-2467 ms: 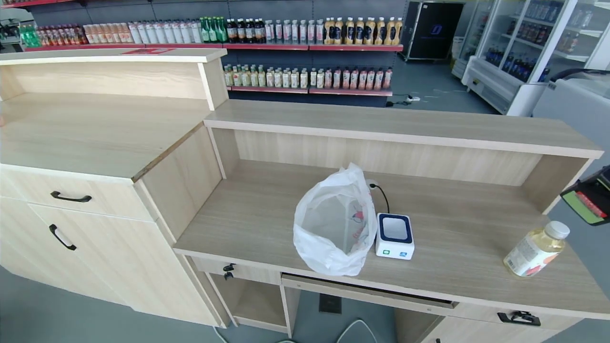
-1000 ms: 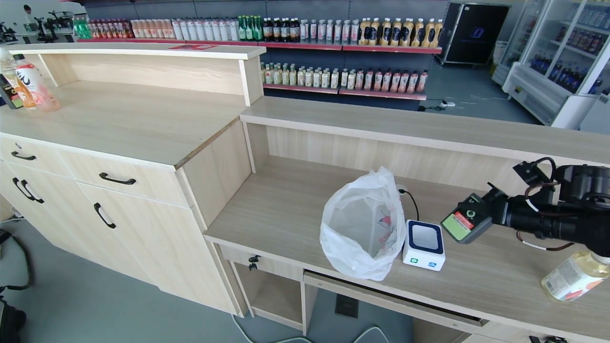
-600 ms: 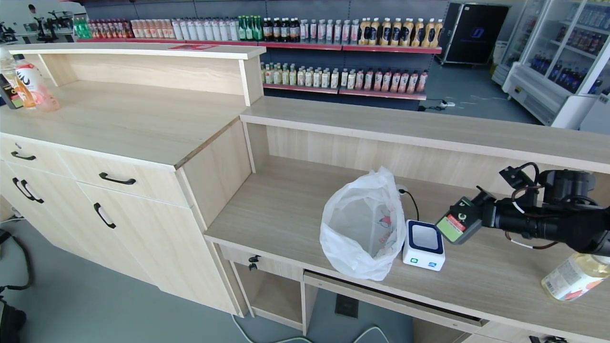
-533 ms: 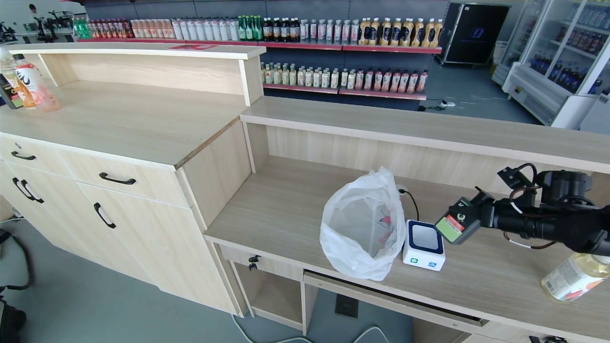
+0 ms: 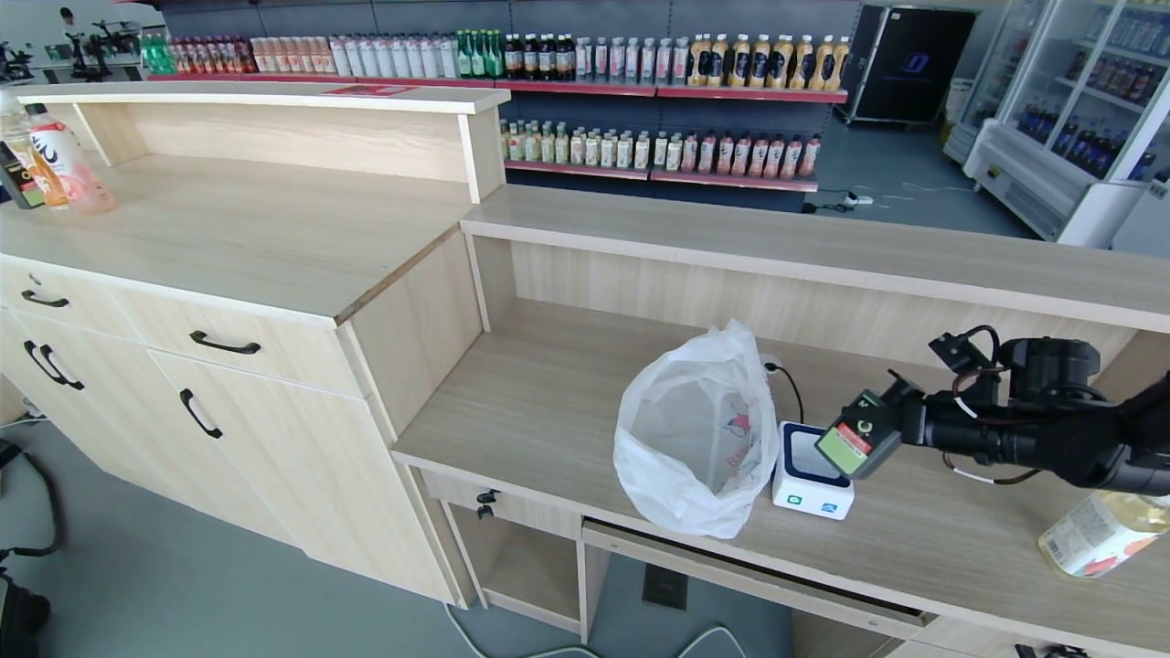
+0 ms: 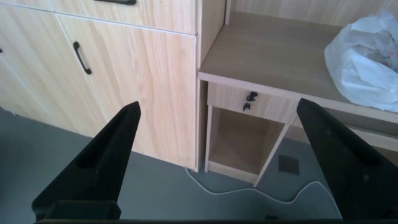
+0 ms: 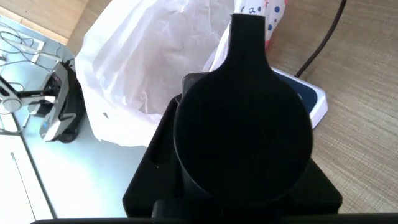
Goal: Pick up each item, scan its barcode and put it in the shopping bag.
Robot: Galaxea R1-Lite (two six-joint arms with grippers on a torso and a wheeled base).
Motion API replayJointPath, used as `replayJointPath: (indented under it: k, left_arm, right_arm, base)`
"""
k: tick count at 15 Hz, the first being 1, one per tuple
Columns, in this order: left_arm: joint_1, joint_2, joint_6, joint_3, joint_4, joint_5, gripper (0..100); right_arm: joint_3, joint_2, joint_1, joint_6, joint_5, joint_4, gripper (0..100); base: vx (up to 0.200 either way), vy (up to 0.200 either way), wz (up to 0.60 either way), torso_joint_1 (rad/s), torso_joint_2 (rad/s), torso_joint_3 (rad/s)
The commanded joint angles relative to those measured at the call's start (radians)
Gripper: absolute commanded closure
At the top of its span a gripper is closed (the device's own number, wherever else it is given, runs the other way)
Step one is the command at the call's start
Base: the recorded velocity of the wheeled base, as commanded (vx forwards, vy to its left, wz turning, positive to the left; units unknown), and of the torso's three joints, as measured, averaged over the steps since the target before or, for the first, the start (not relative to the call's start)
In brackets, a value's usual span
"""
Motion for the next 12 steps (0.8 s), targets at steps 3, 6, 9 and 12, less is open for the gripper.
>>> replayJointPath:
  k: [3, 6, 9, 12]
  left_arm:
    - [0.001, 0.000, -0.001, 0.000, 0.000, 0.000, 0]
    - [0.001, 0.000, 0.000, 0.000, 0.000, 0.000, 0]
    - [0.001, 0.000, 0.000, 0.000, 0.000, 0.000, 0]
    - [0.001, 0.000, -0.001, 0.000, 0.000, 0.000, 0]
  right_arm:
    - [0.011, -0.002, 0.014, -0.001, -0.002, -0.001, 100]
    - [0.011, 0.001, 0.012, -0.001, -0.004, -0.002, 100]
    - [0.004, 0.018, 0.014, -0.001, -0.005, -0.009, 100]
    - [-0.022, 0.039, 0.015, -0.001, -0.005, -0.013, 100]
  base:
    - [0.000, 0.000, 0.00, 0.000, 0.00, 0.000]
    - [0.000, 0.000, 0.00, 0.000, 0.00, 0.000]
    - [0.000, 0.000, 0.00, 0.000, 0.00, 0.000]
    - [0.000, 0.000, 0.00, 0.000, 0.00, 0.000]
